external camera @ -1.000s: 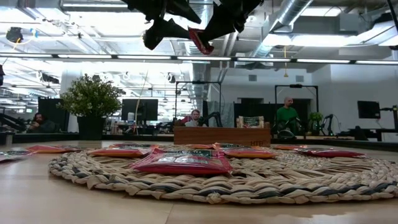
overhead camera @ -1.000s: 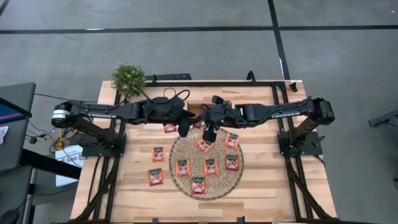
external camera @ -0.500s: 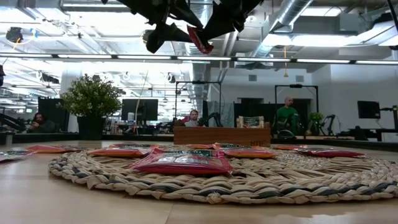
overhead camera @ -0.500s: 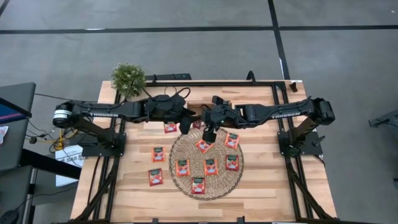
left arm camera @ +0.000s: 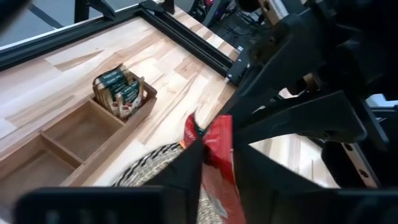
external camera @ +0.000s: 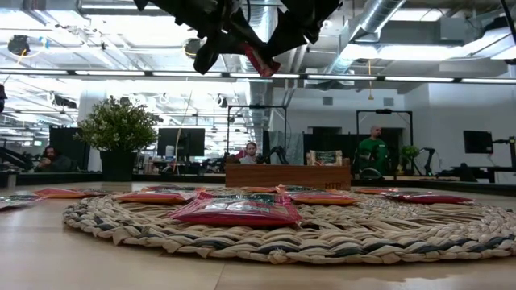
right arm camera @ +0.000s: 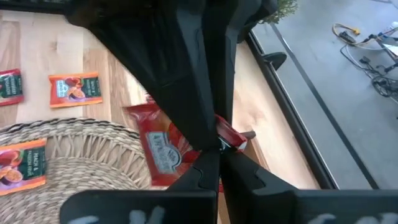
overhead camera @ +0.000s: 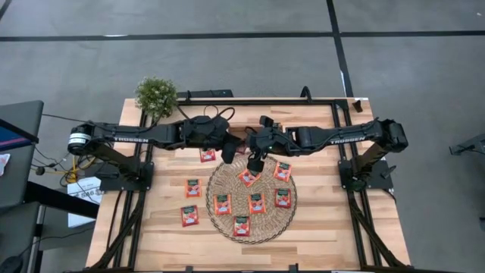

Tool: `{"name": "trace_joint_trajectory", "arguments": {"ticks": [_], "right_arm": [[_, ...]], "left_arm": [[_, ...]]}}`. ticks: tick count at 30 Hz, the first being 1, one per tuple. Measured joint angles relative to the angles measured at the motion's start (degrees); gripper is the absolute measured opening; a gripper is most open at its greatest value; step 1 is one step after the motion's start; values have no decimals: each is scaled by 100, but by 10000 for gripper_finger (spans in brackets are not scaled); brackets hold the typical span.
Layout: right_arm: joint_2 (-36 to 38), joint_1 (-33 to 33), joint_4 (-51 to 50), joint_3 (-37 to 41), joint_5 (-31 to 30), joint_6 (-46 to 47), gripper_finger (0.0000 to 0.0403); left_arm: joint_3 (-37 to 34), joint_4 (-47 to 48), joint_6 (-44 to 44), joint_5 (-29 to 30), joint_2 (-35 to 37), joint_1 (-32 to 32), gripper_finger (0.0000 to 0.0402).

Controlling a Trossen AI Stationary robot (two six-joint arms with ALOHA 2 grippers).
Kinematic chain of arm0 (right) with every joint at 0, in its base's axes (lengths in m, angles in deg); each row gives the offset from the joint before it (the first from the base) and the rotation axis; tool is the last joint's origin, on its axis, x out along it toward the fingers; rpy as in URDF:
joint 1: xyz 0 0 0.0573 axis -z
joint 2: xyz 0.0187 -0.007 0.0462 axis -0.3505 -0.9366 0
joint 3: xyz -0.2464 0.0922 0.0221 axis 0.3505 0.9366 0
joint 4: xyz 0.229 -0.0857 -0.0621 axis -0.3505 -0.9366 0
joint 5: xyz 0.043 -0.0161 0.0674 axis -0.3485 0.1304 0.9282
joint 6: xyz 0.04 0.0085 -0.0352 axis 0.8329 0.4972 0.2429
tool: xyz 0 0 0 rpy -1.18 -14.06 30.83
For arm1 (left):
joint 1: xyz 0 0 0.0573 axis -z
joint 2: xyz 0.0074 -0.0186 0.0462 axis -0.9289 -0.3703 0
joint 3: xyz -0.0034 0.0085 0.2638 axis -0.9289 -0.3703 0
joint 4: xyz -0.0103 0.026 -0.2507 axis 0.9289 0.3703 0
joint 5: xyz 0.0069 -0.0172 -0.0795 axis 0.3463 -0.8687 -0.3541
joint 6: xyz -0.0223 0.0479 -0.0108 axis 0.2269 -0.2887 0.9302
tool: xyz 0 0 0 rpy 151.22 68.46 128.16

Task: Pick & Place Tea
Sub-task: Put the red tea bag into the middle section of the wooden organizer

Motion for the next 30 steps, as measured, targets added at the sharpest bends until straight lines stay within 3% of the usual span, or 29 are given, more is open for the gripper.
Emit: {"name": "trace_joint_trajectory", "arguments": {"ticks": [2, 5, 9, 14, 22, 25, 30], "right_arm": [[0, 0, -13, 0, -1, 0, 0], [0, -1, -103, -9, 28, -35, 0], [4, 61, -193, -20, 75, -48, 9], [140, 164, -397, -29, 73, -63, 48], [437, 472, -1670, -33, -243, 376, 108], [505, 606, -2362, -17, -373, 755, 112], [513, 685, -2493, -17, -262, 815, 108]], "left_arm": [[0, 7, -15, 23, -2, -4, 21], [0, 11, -121, 44, -13, 0, 5], [0, 12, -206, 100, -20, -1, 1], [-2, 27, -350, 340, -20, -4, 0], [-2, -293, -645, 488, -95, -122, 0], [5, -788, -670, 258, -305, -261, 0], [-9, -1648, -675, -857, -720, -391, 0]]}}
